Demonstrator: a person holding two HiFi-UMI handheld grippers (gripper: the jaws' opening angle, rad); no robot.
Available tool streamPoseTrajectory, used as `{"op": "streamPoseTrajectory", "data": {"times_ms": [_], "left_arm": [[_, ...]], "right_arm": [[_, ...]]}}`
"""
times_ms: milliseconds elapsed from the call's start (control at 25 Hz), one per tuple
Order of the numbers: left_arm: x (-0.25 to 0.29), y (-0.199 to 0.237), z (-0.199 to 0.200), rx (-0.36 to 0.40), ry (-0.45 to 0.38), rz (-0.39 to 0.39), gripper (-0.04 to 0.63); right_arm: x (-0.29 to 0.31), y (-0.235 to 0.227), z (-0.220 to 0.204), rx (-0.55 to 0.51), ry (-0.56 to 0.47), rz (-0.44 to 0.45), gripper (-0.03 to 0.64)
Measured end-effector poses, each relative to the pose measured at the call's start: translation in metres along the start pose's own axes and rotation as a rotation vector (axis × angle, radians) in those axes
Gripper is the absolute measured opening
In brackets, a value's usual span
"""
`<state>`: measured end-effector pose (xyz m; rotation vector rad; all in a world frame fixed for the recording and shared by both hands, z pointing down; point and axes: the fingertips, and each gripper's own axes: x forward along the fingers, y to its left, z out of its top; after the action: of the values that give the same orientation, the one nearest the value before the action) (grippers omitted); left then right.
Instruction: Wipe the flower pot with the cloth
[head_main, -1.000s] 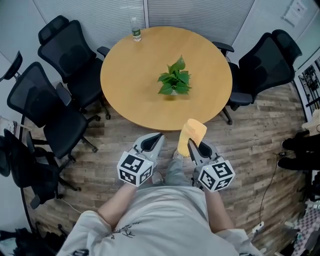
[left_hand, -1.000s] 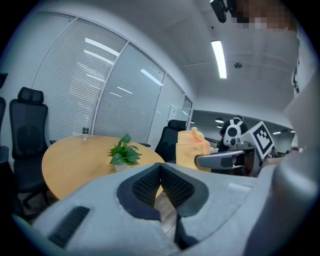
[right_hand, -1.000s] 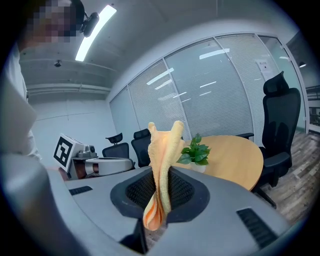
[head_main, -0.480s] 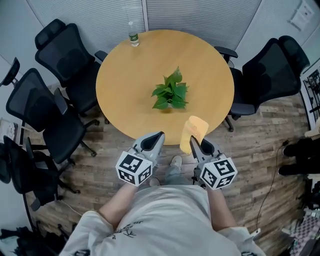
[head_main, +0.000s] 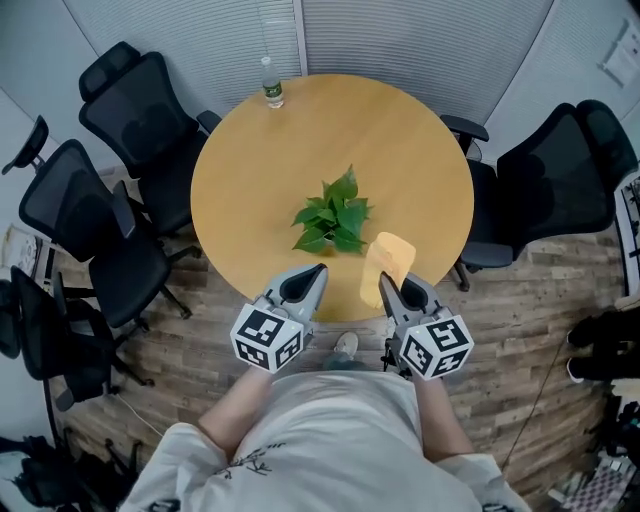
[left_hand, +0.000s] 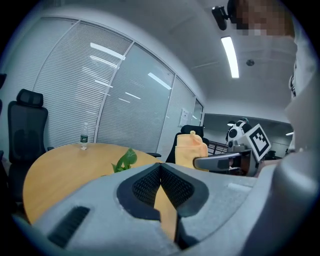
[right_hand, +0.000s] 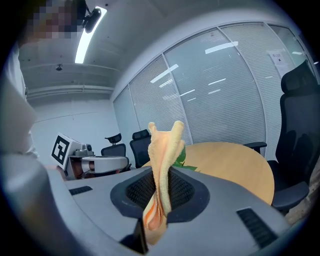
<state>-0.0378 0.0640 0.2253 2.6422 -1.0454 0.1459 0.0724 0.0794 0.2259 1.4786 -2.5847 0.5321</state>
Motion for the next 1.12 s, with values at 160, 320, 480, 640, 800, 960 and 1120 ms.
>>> {"op": "streamPoseTrajectory", "data": {"times_ms": [160,320,480,640,800,960,1120], "left_arm": [[0.021,0.001,-0.002,-0.01,0.004,0.023,0.011],[0.033,0.003,-0.001,-0.008,-0.006,0.044,0.011],[0.04,0.005,-0.003,-0.007,0.002,0.054,0.011],[0.042,0.007,0.0,0.003,0.003,0.057,0.011],[0.038,0.014,0.0,0.007,0.01,0.067,0.011],[0.032,0.026,0.002,0.012,0.009,0.071,0.011],[0.024,0.047,0.007,0.018,0.014,0.078,0.011]], "right_arm": [[0.008,-0.022,0.003,-0.002,0.013,0.021,0.049],[0.014,-0.035,0.004,-0.015,0.024,0.031,0.049],[0.016,-0.043,0.005,-0.024,0.018,0.027,0.049],[0.018,-0.044,0.005,-0.015,0.02,0.046,0.049],[0.02,-0.043,0.003,0.006,0.019,0.047,0.049],[0.024,-0.048,-0.001,0.024,0.026,0.027,0.049],[0.03,-0.052,0.0,0.039,0.032,-0.003,0.049]]}}
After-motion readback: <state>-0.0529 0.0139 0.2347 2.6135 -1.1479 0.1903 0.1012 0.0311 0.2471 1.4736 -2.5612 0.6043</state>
